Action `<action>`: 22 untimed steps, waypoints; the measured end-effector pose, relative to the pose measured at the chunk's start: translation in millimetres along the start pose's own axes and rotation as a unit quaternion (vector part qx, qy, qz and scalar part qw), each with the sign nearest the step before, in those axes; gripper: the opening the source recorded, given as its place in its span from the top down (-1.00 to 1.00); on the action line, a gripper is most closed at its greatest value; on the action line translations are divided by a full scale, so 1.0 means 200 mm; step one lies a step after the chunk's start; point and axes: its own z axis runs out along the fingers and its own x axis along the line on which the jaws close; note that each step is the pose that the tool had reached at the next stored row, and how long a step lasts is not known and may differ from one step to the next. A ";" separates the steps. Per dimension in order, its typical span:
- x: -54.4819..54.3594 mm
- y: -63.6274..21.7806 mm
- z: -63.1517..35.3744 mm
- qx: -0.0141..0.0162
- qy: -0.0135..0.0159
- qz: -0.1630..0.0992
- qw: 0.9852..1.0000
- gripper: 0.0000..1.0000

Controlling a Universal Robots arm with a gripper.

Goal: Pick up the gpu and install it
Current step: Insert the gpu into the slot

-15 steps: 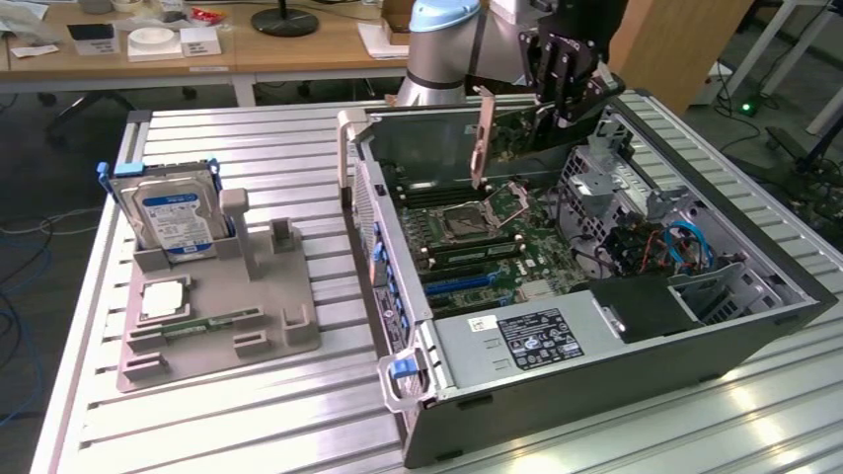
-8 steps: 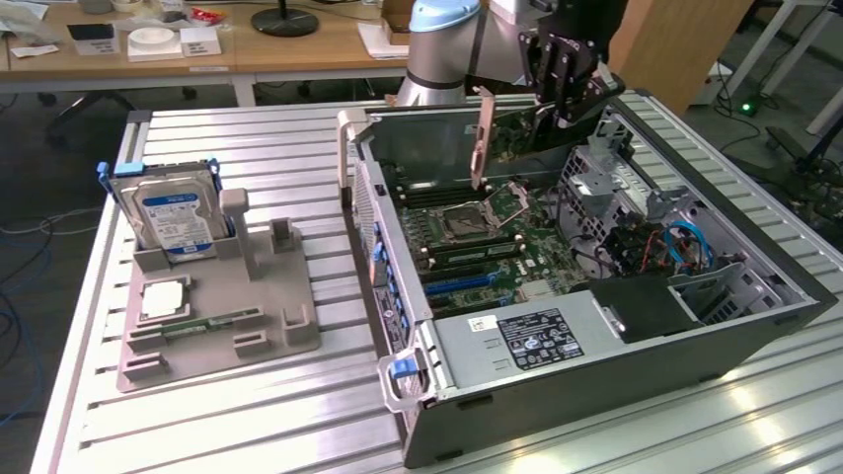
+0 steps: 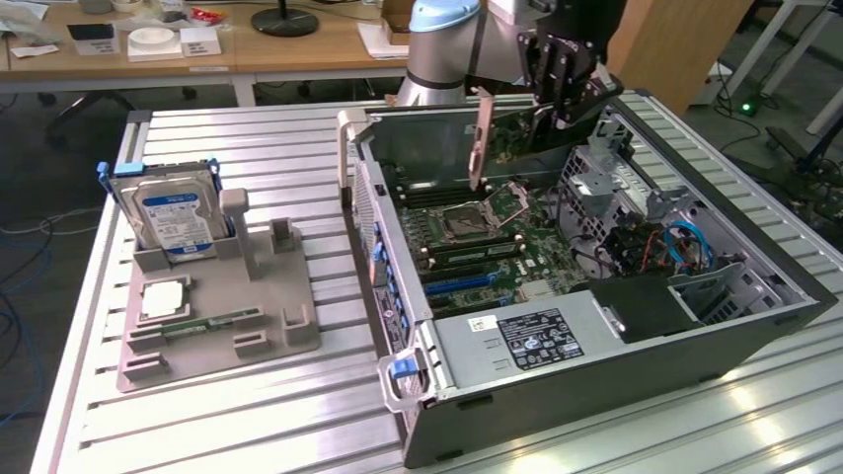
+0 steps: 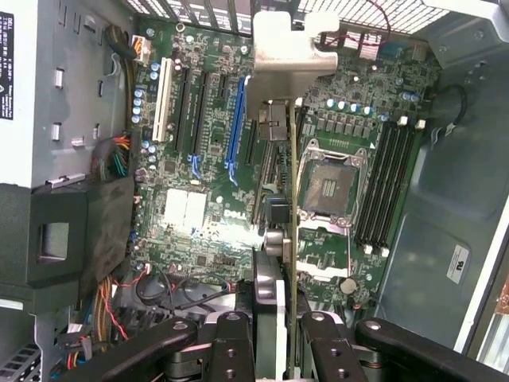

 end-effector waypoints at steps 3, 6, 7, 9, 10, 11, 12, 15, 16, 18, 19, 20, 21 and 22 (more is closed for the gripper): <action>0.00 0.003 0.001 -0.001 0.000 0.000 1.000 0.44; 0.00 0.007 0.002 -0.003 0.000 0.000 1.000 0.44; 0.00 0.009 0.003 -0.003 -0.001 0.000 1.000 0.44; 0.00 0.012 0.003 -0.004 -0.001 0.000 1.000 0.44; 0.00 0.014 0.003 -0.004 -0.001 0.000 1.000 0.44; 0.01 0.015 0.003 -0.005 -0.001 0.001 1.000 0.44; 0.01 0.017 0.003 -0.005 -0.001 0.001 1.000 0.44; 0.00 0.023 0.005 -0.009 -0.001 0.003 1.000 0.44; 0.00 0.025 0.006 -0.011 -0.001 0.004 1.000 0.44; 0.01 0.027 0.007 -0.013 -0.001 0.008 1.000 0.44; 0.01 0.028 0.008 -0.013 -0.001 0.011 1.000 0.44; 0.01 0.028 0.008 -0.014 -0.001 0.012 1.000 0.44; 0.02 0.029 0.008 -0.014 -0.001 0.013 1.000 0.44; 0.02 0.029 0.008 -0.014 0.000 0.014 1.000 0.44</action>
